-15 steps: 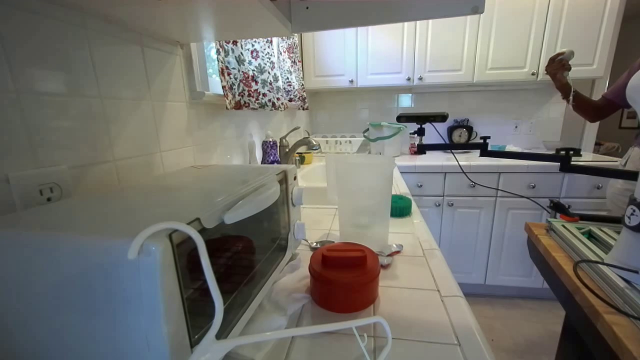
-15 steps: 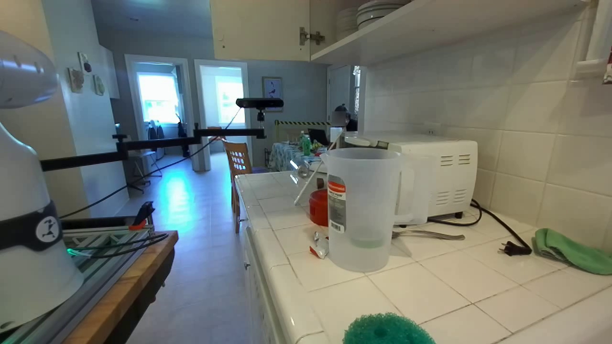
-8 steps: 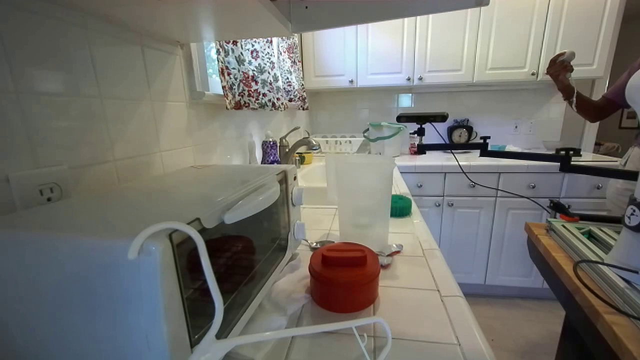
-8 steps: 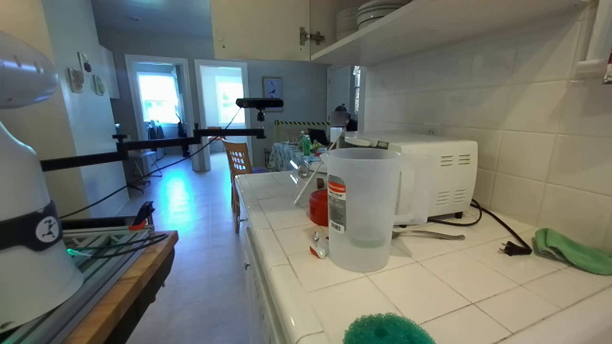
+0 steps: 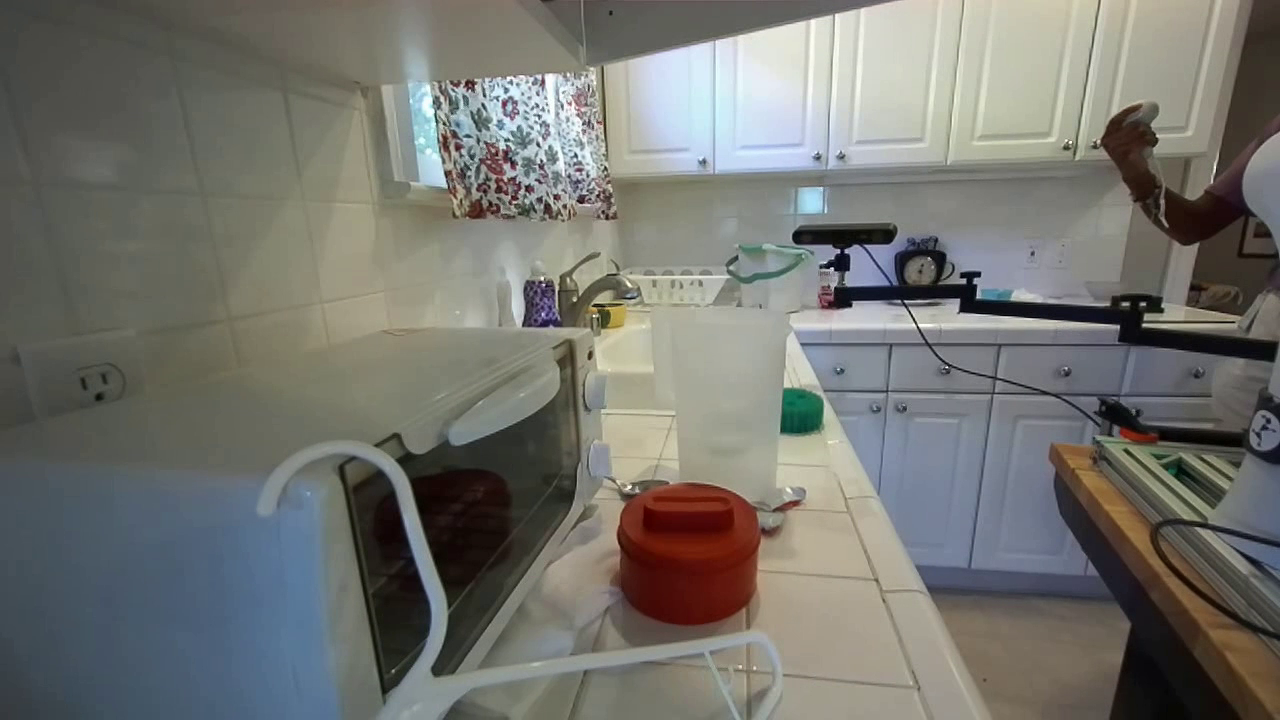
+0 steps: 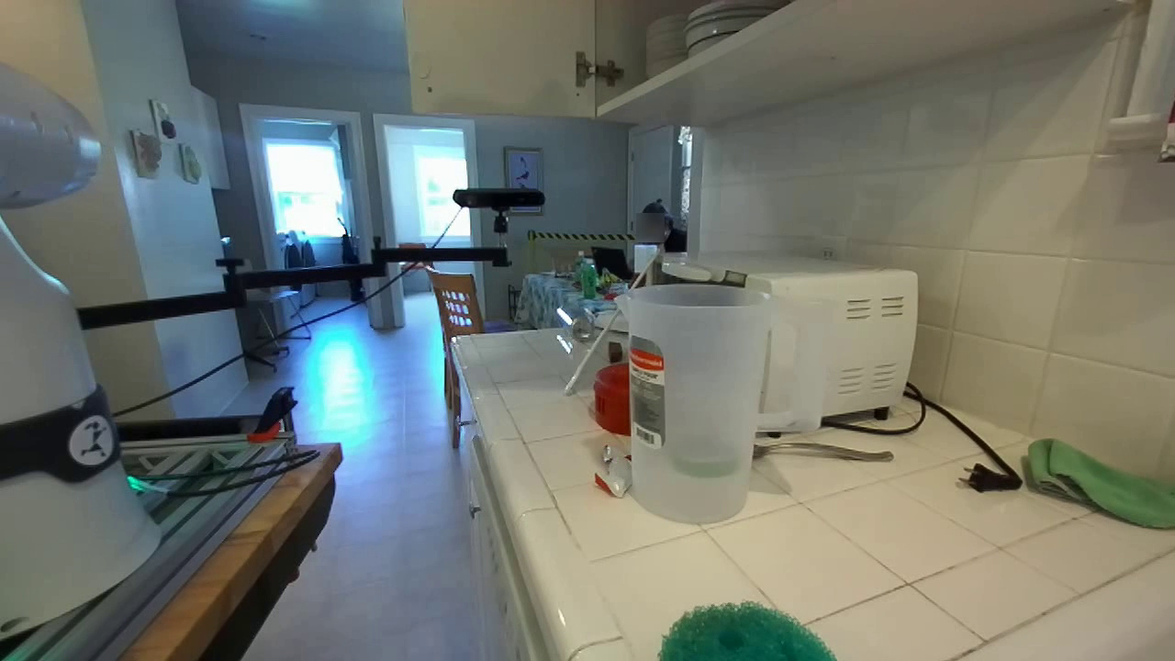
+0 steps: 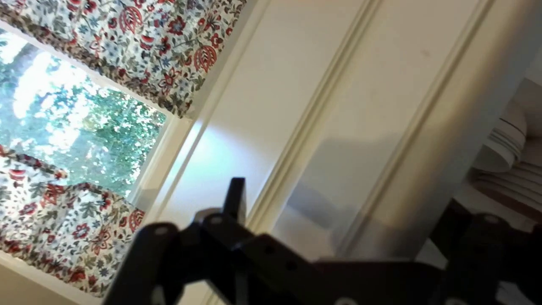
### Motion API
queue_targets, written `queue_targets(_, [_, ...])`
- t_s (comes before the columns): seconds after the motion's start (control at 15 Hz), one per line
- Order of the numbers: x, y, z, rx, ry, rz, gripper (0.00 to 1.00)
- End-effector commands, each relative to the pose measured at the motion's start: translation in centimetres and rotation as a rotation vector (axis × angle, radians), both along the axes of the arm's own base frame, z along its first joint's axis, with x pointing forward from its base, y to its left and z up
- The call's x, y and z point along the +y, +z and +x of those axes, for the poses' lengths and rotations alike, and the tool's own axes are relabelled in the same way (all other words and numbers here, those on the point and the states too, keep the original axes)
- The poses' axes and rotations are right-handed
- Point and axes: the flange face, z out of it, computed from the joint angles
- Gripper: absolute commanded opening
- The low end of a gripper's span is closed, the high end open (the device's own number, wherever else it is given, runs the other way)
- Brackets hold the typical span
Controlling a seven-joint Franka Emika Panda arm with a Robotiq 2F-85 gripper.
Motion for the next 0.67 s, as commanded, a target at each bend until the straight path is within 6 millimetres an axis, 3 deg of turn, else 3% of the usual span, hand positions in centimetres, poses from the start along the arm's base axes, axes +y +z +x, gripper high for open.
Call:
queue_targets(0.0, [0.1, -1.2, 4.3, 0.042, 0.043, -0.014, 1.0])
queue_targets(0.6, [2.2, -1.5, 6.0, 0.052, 0.145, -0.016, 1.0])
